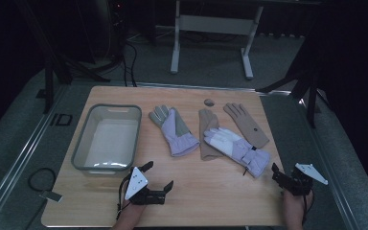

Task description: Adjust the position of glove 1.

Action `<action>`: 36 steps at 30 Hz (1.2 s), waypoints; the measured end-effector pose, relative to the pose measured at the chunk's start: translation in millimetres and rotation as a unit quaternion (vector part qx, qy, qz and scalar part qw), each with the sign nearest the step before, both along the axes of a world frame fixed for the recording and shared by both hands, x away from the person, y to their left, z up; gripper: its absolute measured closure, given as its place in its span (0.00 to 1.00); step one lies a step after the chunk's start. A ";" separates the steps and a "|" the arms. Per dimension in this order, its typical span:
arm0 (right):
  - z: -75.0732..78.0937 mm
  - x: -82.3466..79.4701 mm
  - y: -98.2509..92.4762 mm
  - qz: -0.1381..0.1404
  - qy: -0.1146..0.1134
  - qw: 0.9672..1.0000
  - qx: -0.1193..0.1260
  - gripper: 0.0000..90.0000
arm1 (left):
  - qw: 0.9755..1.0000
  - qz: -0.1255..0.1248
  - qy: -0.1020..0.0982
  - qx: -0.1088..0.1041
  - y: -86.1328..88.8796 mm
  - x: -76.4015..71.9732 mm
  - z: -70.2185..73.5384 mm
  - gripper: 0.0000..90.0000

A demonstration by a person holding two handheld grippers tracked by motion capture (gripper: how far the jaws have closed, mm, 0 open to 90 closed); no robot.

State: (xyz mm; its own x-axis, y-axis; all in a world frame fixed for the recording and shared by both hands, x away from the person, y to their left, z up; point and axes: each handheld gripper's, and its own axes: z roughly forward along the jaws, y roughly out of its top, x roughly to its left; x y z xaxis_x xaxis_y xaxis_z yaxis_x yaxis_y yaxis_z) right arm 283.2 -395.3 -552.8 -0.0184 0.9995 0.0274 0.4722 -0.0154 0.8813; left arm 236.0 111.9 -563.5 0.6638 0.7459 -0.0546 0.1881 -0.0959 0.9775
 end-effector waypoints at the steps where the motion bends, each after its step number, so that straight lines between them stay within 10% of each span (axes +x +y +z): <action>1: 0.0 -0.2 -0.4 0.002 0.000 1.000 0.003 0.14 | 1.000 0.000 0.000 0.001 -0.2 0.0 0.0 0.02; 16: 22.2 1.6 -1.2 0.053 0.016 0.998 -0.005 0.17 | 1.000 0.003 0.000 0.002 -0.4 0.0 0.1 0.02; 27: 80.6 25.3 24.7 0.078 0.002 0.997 0.019 0.16 | 1.000 0.000 0.000 0.002 -0.1 0.0 0.0 0.02; 36: 119.3 48.5 62.3 0.159 -0.003 0.987 0.032 0.15 | 1.000 -0.003 0.001 0.001 0.1 0.2 0.1 0.02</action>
State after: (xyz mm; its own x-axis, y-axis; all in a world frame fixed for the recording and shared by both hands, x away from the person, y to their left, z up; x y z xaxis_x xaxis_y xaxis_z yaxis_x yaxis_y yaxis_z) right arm 331.8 -333.0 -433.5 -0.3304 0.9396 0.0900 0.4576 0.0761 0.8859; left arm 236.2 112.1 -563.5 0.6674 0.7427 -0.0556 0.1905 -0.0981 0.9768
